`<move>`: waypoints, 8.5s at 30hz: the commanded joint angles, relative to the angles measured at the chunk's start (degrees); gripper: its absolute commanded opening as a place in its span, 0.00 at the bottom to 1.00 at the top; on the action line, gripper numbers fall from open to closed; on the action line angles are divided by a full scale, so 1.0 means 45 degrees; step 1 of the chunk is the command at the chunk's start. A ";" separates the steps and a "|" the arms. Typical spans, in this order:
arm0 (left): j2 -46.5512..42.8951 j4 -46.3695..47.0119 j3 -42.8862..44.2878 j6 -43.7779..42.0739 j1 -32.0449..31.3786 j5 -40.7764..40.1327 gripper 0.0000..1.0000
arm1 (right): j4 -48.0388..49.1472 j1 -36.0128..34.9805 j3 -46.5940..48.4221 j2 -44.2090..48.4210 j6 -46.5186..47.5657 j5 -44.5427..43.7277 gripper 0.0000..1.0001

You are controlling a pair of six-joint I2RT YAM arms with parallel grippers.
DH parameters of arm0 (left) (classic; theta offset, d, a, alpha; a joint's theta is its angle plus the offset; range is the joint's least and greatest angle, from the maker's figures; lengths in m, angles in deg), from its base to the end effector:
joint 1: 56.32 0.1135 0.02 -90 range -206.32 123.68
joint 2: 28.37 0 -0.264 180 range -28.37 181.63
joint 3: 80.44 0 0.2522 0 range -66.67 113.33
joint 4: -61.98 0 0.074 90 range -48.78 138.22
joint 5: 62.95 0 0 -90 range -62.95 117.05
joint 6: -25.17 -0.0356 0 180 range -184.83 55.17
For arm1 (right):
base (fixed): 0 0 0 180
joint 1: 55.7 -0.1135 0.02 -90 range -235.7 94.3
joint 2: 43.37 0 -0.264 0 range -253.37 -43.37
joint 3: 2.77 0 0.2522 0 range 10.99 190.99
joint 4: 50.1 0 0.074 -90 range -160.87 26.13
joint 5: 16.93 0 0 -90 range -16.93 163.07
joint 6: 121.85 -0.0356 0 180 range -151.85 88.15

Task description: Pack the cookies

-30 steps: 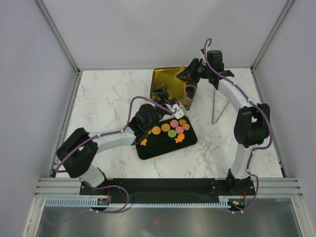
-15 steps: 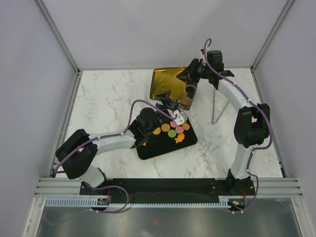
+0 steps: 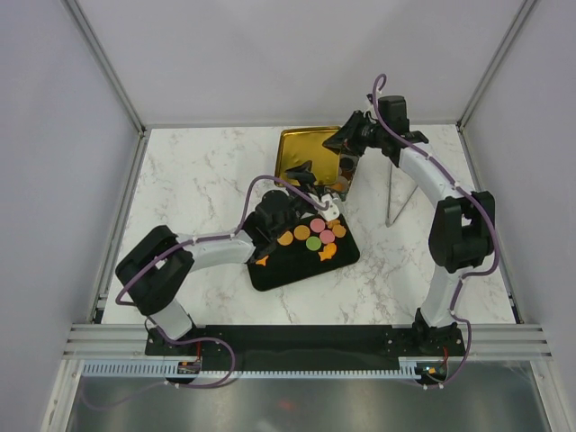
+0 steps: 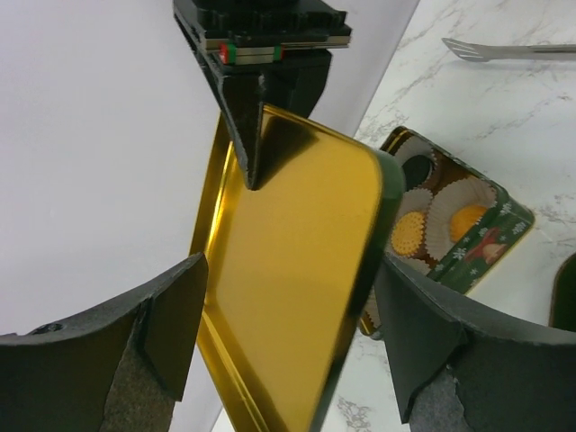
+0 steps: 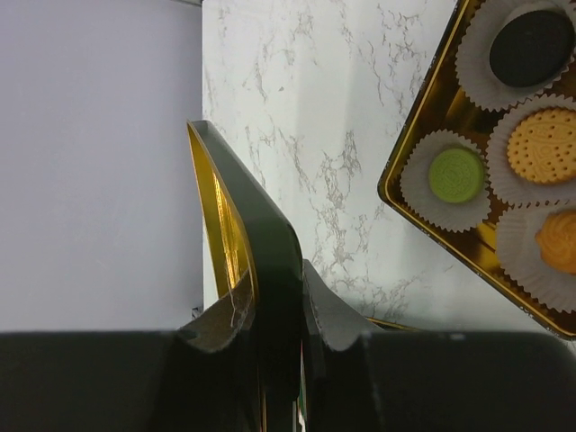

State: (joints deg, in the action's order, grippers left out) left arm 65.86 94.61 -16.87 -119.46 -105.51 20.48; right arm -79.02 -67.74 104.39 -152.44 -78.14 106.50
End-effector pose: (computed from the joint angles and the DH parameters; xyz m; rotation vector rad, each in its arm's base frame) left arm 0.2421 -0.2741 0.2519 1.1527 1.0195 0.1635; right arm 0.4334 0.1125 0.3015 0.2921 2.2338 1.1968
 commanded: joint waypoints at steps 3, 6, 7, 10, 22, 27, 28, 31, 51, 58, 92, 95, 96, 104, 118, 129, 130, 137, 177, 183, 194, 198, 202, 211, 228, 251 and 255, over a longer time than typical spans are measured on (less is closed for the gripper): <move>0.0484 0.1877 0.0827 -0.1218 0.0208 -0.0552 0.79 | 0.0302 0.0037 -0.0327 0.1074 -0.0028 0.0188 0.00; 0.0816 0.2111 0.1081 -0.1609 0.0286 -0.0591 0.73 | 0.0302 0.0057 -0.0522 0.1212 -0.0028 0.0188 0.00; 0.0836 0.2113 0.1101 -0.1687 0.0306 -0.0475 0.70 | 0.0302 0.0037 -0.0580 0.1231 -0.0047 0.0188 0.00; 0.0992 0.2287 0.1159 -0.1999 0.0306 -0.0473 0.60 | 0.0302 0.0037 -0.0600 0.1251 -0.0047 0.0169 0.01; 0.1715 0.3794 0.2135 -0.2275 0.0404 -0.1022 0.28 | 0.0302 -0.0002 -0.1050 0.1466 0.0109 0.0189 0.02; 0.1598 0.3442 0.2351 -0.1708 0.0384 -0.1040 0.02 | 0.0302 -0.0002 -0.1089 0.1544 0.0265 -0.0065 0.12; 0.1559 0.3325 0.2390 -0.1649 0.0403 -0.0905 0.02 | 0.0302 -0.0021 -0.1070 0.1563 0.0323 -0.0124 0.17; 0.1403 0.2331 0.2681 -0.1045 0.0423 -0.0768 0.02 | 0.0205 -0.0002 -0.0680 0.1583 0.0655 -0.0649 0.43; 0.0797 -0.5150 0.6430 0.6122 0.2374 0.2299 0.02 | -0.0615 0.0681 0.0787 0.2444 0.1847 -0.8972 0.93; 0.0992 -0.7083 0.8131 0.9070 0.3410 0.4226 0.02 | -0.1337 0.0701 0.0552 0.0221 0.2959 -0.7840 0.78; 0.3042 -0.6969 1.0008 1.6924 0.6535 0.9682 0.02 | -0.2491 -0.0763 0.2738 -0.4080 0.6825 -0.7644 0.02; 0.3180 -0.6931 0.9871 1.7471 0.6750 0.9838 0.02 | -0.2510 -0.0803 0.3012 -0.4315 0.6674 -0.7605 0.02; 0.3199 -0.6853 0.9813 1.7646 0.6790 0.9954 0.02 | -0.2491 -0.0803 0.3013 -0.4335 0.6575 -0.7527 0.02; 0.3823 -0.5974 0.9402 1.9599 0.7044 1.0561 0.02 | -0.2217 -0.0998 0.3169 -0.4199 0.6164 -0.6823 0.18; 0.4371 -0.4197 0.8680 2.2373 0.7415 1.0990 0.02 | -0.2218 -0.0569 0.2409 -0.2188 0.4407 -0.7701 0.49; 0.5581 -0.2069 0.8191 2.5264 0.7435 1.1342 0.02 | -0.0735 0.0213 0.0358 -0.0547 0.3879 -0.7469 0.70; 0.5621 -0.2048 0.8172 2.5285 0.7396 1.1323 0.02 | -0.0501 0.0232 0.0008 -0.0468 0.3859 -0.7449 0.73; 0.6343 -0.1404 0.8288 2.5928 0.7083 1.1225 0.03 | 0.2876 0.0252 -0.1830 -0.0583 0.2981 -0.4619 0.94; 0.9391 0.2523 0.9363 3.0832 0.6849 1.1147 0.10 | 0.6690 0.0369 -0.2945 -0.2558 0.0577 -0.1667 0.97; 0.9352 0.2484 0.9187 3.0812 0.6849 1.1069 0.10 | 0.6689 0.0369 -0.2964 -0.2635 0.0558 -0.1628 0.97; 0.9703 0.3011 0.9284 3.0968 0.6654 1.0952 0.11 | 0.6630 0.0369 -0.2905 -0.2519 0.0656 -0.1628 0.97; 0.9801 0.3030 0.9285 3.0988 0.6634 1.0893 0.12 | 0.6591 0.0369 -0.2944 -0.2479 0.0715 -0.1667 0.98; 0.9840 0.2875 0.9265 3.0930 0.6615 1.0874 0.12 | 0.6591 0.0369 -0.2964 -0.2518 0.0734 -0.1609 0.98; 1.0055 0.2562 0.9168 3.0812 0.6536 1.0698 0.12 | 0.6591 0.0389 -0.2925 -0.2752 0.0754 -0.1530 0.98; 1.0484 0.2503 0.9363 3.0909 0.6712 1.0522 0.12 | 0.6552 0.0389 -0.2905 -0.3183 0.0870 -0.1453 0.98; 1.0094 0.2914 0.8621 3.0949 0.7161 1.0795 0.35 | 0.6142 0.0389 -0.2515 -0.3436 0.0832 -0.1413 0.69; 0.9860 0.2855 0.8387 3.0754 0.7278 1.0912 0.40 | 0.6142 0.0389 -0.2456 -0.3534 0.0832 -0.1433 0.68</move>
State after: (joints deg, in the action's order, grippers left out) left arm 113.03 103.00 21.44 19.09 -73.34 69.20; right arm -50.46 -65.59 91.54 -166.87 -75.60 99.88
